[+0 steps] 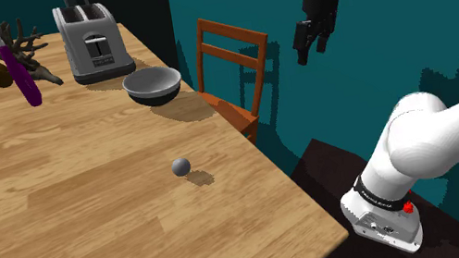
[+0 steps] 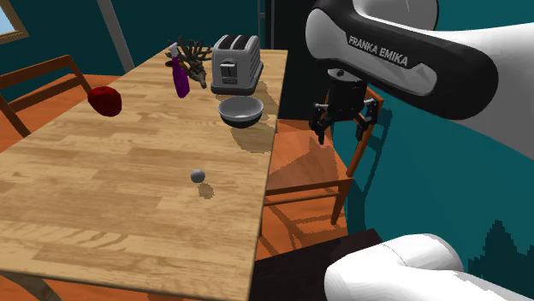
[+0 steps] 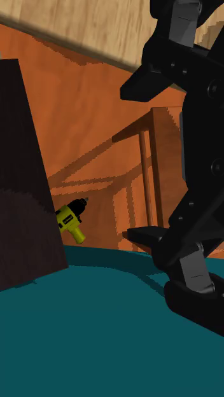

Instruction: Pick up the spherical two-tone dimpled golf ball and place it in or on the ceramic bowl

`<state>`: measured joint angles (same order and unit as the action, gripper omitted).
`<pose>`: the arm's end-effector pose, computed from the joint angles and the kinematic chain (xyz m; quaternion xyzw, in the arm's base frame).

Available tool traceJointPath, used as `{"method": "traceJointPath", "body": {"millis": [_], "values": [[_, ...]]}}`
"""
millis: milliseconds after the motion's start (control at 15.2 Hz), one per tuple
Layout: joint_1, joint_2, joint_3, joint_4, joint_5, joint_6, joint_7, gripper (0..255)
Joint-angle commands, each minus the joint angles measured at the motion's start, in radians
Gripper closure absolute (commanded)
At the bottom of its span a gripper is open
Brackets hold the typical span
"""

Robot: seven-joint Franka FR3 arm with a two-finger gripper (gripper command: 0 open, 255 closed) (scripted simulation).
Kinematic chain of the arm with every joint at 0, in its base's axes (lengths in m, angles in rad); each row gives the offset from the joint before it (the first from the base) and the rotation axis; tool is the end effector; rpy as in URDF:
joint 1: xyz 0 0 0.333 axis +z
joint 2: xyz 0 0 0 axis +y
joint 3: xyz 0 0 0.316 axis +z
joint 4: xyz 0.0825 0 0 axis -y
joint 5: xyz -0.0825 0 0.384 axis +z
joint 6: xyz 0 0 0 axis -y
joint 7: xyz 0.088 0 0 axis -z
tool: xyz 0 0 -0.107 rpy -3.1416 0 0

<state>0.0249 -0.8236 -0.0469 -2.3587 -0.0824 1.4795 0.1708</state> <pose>0.2870 -0.0204 0.5925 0.9952 -0.0908 -0.0260 0.0261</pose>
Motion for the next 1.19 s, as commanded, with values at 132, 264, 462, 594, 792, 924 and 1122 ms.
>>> {"method": "traceJointPath", "body": {"millis": [132, 264, 462, 594, 792, 924, 1122], "values": [[0.012, -0.002, 0.043, -0.028, 0.034, 0.039, 0.056, 0], [0.023, 0.002, 0.087, -0.051, 0.067, 0.079, 0.112, 0], [0.041, 0.021, 0.155, -0.076, 0.114, 0.144, 0.194, 0], [0.052, 0.042, 0.201, -0.085, 0.142, 0.19, 0.248, 0], [0.066, 0.085, 0.271, -0.089, 0.178, 0.261, 0.33, 0], [0.072, 0.122, 0.318, -0.084, 0.197, 0.309, 0.384, 0], [0.075, 0.188, 0.39, -0.065, 0.215, 0.38, 0.467, 0]]}}
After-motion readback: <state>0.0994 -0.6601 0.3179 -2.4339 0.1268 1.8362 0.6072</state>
